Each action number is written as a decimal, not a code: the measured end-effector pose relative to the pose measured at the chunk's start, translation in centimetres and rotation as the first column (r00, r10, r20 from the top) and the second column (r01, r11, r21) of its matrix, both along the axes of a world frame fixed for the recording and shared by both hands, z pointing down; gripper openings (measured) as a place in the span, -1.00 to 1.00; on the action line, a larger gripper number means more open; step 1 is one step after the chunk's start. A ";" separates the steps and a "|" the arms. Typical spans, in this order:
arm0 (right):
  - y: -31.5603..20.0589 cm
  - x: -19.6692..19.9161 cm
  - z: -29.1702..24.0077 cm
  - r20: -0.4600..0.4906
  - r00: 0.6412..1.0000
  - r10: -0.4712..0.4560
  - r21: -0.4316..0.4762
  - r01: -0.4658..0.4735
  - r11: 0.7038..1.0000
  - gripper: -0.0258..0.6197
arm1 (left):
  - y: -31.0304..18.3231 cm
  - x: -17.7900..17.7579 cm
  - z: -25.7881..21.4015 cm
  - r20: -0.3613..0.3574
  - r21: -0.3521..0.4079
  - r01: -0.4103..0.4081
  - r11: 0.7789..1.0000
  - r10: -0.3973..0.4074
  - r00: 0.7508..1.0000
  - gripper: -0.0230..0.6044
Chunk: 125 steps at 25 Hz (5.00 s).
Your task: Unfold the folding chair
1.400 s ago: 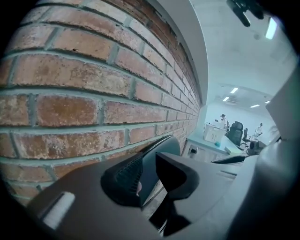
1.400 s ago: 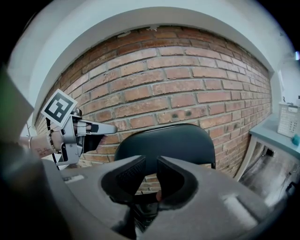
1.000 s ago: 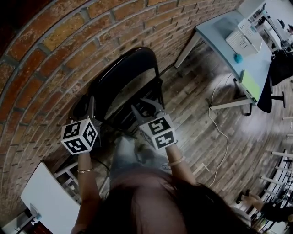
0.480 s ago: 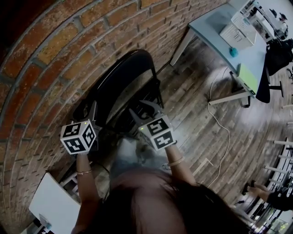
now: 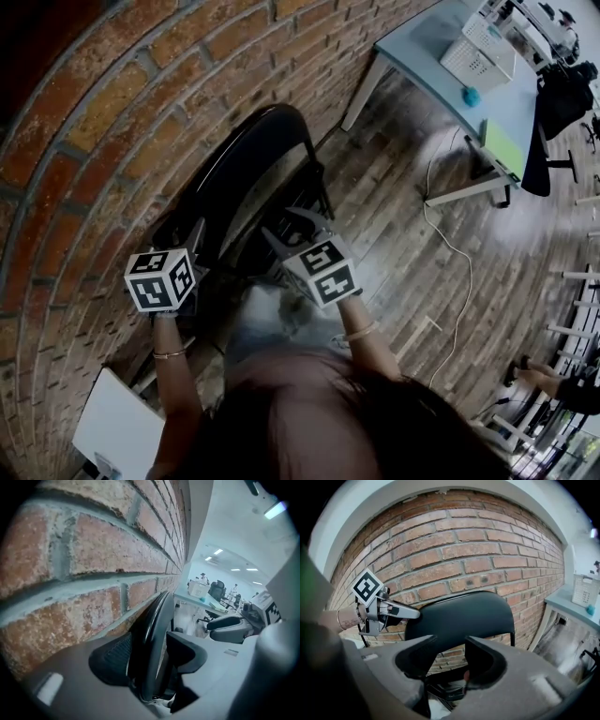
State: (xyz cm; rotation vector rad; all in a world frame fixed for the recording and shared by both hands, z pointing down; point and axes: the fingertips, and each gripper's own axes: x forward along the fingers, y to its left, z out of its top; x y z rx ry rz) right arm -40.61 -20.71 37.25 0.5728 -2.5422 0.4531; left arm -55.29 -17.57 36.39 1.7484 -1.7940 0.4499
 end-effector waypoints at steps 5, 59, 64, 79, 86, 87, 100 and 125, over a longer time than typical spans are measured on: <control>-0.4 0.2 0.3 -0.002 1.000 0.028 -0.005 -0.028 1.000 -0.38 | -0.7 0.2 0.6 -0.012 -0.019 -0.040 0.999 0.040 0.999 -0.11; -0.8 4.9 14.9 -0.090 0.963 0.254 -0.412 -0.268 0.871 -0.29 | -0.6 4.8 4.2 -0.091 -0.348 -0.390 0.852 0.384 0.919 -0.52; -0.7 4.7 15.9 -0.061 0.961 0.270 -0.462 -0.267 0.846 -0.29 | -0.1 6.4 4.4 -0.126 -0.369 -0.440 0.819 0.425 0.896 -0.60; -1.3 5.6 19.5 -0.034 0.929 0.369 -0.578 -0.319 0.751 -0.29 | 0.3 8.5 4.7 -0.133 -0.410 -0.466 0.784 0.454 0.881 -0.67; -1.6 5.0 19.8 0.012 0.915 0.402 -0.627 -0.306 0.716 -0.29 | 0.4 9.1 4.6 -0.123 -0.405 -0.459 0.791 0.450 0.884 -0.68; -1.7 4.9 19.8 0.017 0.913 0.407 -0.632 -0.306 0.712 -0.29 | 0.4 9.2 4.6 -0.121 -0.404 -0.460 0.791 0.452 0.884 -0.68; -2.0 4.7 20.1 0.052 0.879 0.474 -0.642 -0.334 0.690 -0.33 | 1.1 11.2 4.2 -0.091 -0.401 -0.509 0.762 0.520 0.850 -0.69; -0.7 8.0 19.3 0.123 0.824 0.553 -0.673 -0.340 0.657 -0.48 | 2.5 14.8 3.6 -0.139 -0.341 -0.544 0.767 0.531 0.836 -0.66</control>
